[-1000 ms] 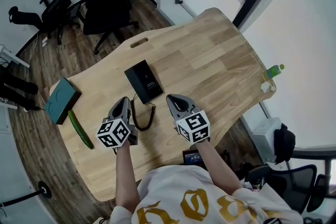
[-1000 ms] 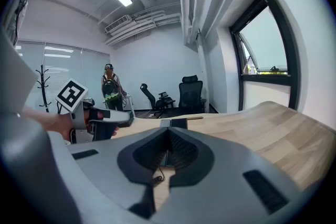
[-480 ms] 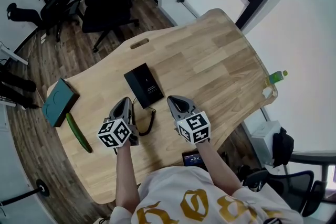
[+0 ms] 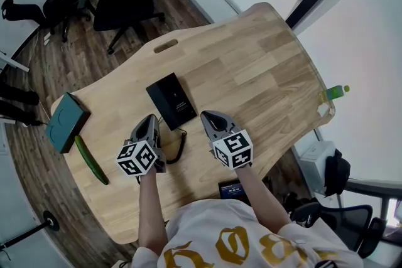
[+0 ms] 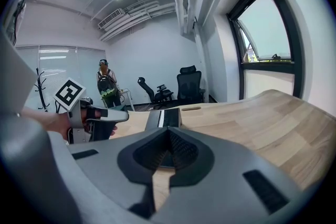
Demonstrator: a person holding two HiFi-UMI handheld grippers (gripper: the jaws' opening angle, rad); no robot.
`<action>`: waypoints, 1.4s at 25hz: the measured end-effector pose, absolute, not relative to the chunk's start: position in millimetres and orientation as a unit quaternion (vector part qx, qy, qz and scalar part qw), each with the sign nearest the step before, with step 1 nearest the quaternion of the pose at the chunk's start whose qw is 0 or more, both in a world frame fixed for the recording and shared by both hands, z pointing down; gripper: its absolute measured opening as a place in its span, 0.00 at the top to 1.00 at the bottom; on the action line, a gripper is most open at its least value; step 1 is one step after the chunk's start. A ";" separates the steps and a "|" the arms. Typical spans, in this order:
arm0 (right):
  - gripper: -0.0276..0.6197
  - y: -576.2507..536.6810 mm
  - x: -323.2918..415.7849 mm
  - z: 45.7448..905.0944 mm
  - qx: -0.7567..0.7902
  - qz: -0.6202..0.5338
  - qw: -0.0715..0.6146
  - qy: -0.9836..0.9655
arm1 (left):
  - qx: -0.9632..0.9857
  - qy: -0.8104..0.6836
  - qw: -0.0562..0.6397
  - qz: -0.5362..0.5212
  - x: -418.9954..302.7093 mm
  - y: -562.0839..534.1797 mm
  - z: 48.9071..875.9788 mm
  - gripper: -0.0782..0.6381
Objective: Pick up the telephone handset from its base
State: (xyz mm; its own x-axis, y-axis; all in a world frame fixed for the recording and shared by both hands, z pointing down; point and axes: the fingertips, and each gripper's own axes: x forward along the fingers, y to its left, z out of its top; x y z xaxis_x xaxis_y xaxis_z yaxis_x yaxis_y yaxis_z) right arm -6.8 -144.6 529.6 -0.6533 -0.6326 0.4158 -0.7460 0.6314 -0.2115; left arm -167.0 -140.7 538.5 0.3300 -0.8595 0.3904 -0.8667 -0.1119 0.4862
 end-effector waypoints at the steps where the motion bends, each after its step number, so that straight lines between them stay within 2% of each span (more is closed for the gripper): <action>1: 0.95 -146.1 -6.9 531.3 0.387 0.186 0.155 -0.890 | 0.745 -0.578 0.332 0.007 -166.9 -141.6 540.6 0.88; 35: 0.95 -170.3 -20.9 579.5 0.366 0.210 0.189 -0.887 | 0.731 -0.569 0.374 0.034 -165.1 -158.7 592.0 0.88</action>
